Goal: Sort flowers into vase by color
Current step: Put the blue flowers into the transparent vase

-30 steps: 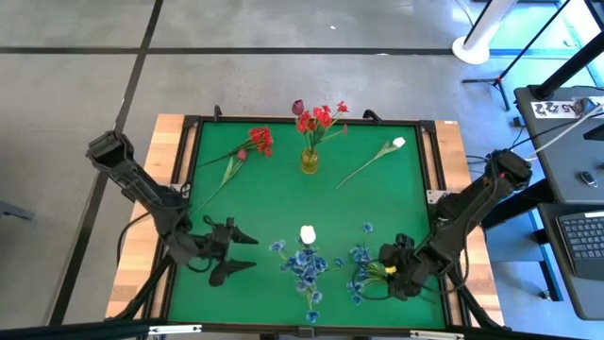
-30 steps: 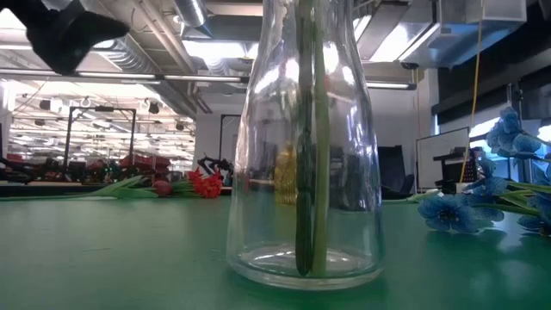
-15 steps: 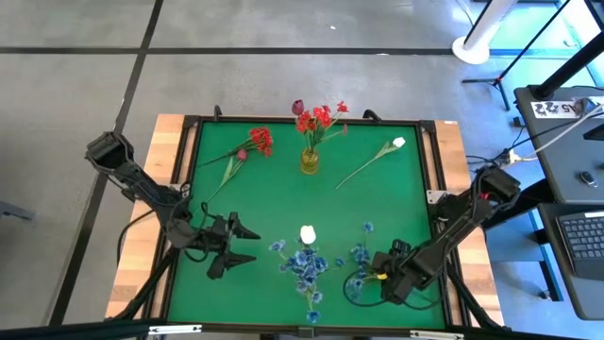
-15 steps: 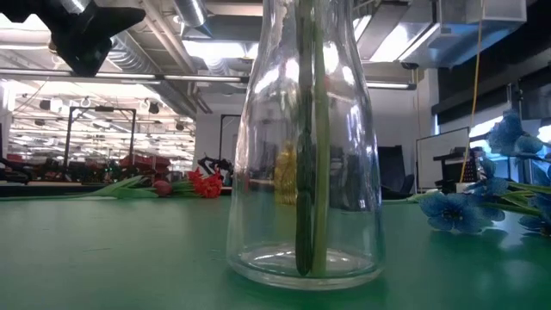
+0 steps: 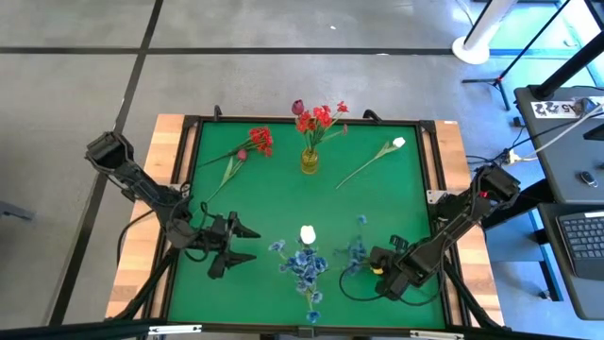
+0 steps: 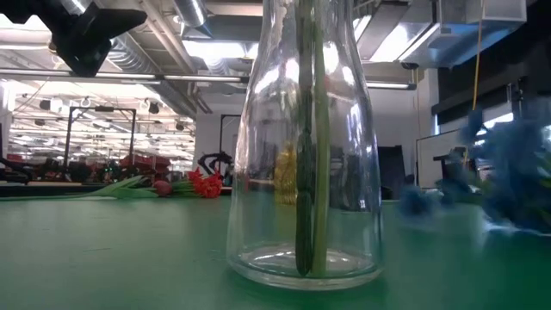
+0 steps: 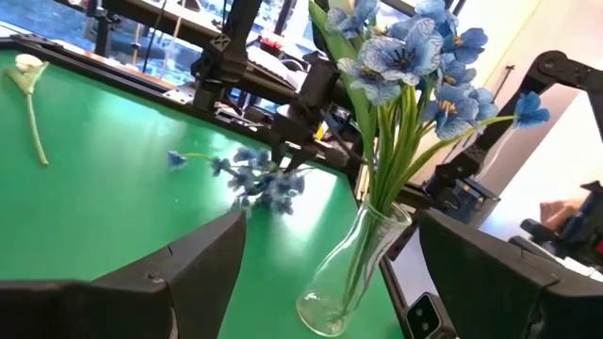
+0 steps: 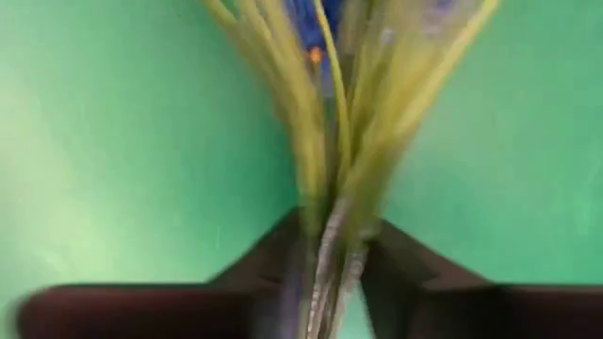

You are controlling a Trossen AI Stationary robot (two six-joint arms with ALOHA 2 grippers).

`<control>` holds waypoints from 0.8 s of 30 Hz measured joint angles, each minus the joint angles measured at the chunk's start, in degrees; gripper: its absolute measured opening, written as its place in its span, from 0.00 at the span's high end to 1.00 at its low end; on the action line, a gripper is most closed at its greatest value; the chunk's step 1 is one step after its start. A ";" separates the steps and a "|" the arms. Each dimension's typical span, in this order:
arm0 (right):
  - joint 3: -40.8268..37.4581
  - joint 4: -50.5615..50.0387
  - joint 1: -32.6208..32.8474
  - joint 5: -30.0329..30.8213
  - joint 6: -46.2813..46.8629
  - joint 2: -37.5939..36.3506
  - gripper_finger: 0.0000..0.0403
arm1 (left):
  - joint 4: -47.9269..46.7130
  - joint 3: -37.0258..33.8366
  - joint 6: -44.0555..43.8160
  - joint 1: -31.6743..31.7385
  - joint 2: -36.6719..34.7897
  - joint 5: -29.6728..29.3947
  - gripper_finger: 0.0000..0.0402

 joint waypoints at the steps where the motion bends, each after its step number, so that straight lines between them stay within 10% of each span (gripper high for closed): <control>1: 0.01 -0.01 -0.48 1.00 -0.41 -0.45 0.91 | 0.00 0.00 0.00 0.00 0.02 -0.32 0.22; 14: 0.03 -2.20 -3.12 23.48 0.31 -14.62 0.97 | 0.51 0.02 5.04 0.07 -0.87 -8.15 0.22; 24: 0.09 12.45 5.63 61.22 -8.45 -25.51 0.98 | 0.98 0.02 5.57 0.07 -1.33 -8.19 0.22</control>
